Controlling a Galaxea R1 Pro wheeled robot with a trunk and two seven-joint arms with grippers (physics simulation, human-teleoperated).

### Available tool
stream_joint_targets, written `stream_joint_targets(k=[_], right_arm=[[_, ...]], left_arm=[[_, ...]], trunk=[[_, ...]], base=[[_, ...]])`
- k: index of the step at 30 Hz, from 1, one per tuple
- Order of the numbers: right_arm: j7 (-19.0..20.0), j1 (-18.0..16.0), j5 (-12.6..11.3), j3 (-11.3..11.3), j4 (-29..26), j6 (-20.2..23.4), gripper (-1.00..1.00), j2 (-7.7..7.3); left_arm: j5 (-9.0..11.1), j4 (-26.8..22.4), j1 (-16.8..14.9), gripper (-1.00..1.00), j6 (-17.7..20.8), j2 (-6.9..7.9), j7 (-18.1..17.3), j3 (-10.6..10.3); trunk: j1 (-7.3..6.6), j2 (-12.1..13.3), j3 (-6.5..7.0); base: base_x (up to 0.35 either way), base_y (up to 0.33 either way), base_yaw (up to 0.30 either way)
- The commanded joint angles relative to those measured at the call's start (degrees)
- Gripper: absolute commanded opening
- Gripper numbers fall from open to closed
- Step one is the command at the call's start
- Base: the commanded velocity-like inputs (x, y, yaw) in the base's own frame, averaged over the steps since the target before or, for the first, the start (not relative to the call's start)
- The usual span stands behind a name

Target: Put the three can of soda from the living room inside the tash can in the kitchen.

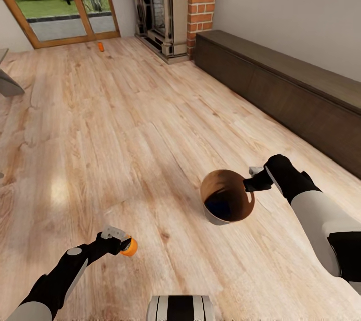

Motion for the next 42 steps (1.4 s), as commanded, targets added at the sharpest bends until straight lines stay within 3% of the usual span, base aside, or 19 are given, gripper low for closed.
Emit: stream_joint_targets(k=[1,6,11,23,31,32,34,42], right_arm=[[0.3,0.0,-1.5,-0.1,0.0,0.4,-1.00,0.02],[0.3,0.0,-1.6,-0.2,0.0,0.4,-1.00,0.04],[0.7,1.8,3.7,-0.3,-1.6,0.4,-1.00,1.64],[1.7,2.0,13.1,-0.3,-5.5,0.2,-1.00,1.64],[0.5,-0.3,17.3,-0.1,-8.1,0.3,-1.00,1.66],[0.5,-0.4,-0.3,0.0,-8.8,0.4,-1.00,1.67],[0.4,-0.5,-0.3,0.0,-8.8,0.4,-1.00,1.67],[0.4,-0.5,-0.3,0.0,-9.7,0.4,-1.00,1.76]], left_arm=[[0.0,0.0,0.0,1.00,0.0,0.00,0.0,0.0],[0.0,0.0,0.0,1.00,0.0,0.00,-0.1,0.0],[0.1,-0.2,0.1,1.00,0.8,-0.14,-0.1,0.2],[0.1,-0.2,0.1,1.00,0.8,-0.14,-0.1,0.2],[0.2,0.1,0.3,1.00,0.3,-0.18,-0.2,0.2],[0.2,0.1,0.3,1.00,0.3,-0.18,-0.2,0.2],[0.2,0.1,0.3,1.00,0.3,-0.18,-0.2,0.2],[0.2,0.1,0.4,1.00,0.3,-0.18,-0.2,0.2]], trunk=[[0.01,0.0,-0.26],[0.14,-0.1,-1.44],[0.15,-0.1,-1.44],[0.15,-0.1,-1.44],[0.15,-0.1,-1.44],[0.15,-0.1,-1.44],[0.15,-0.1,-1.41],[-0.05,0.0,0.84]], base=[[0.000,0.000,0.000],[0.000,0.000,0.000],[0.000,0.000,0.000],[0.000,0.000,0.000],[0.000,0.000,0.000],[0.000,0.000,0.000],[0.000,0.000,0.000],[0.000,0.000,0.000]])
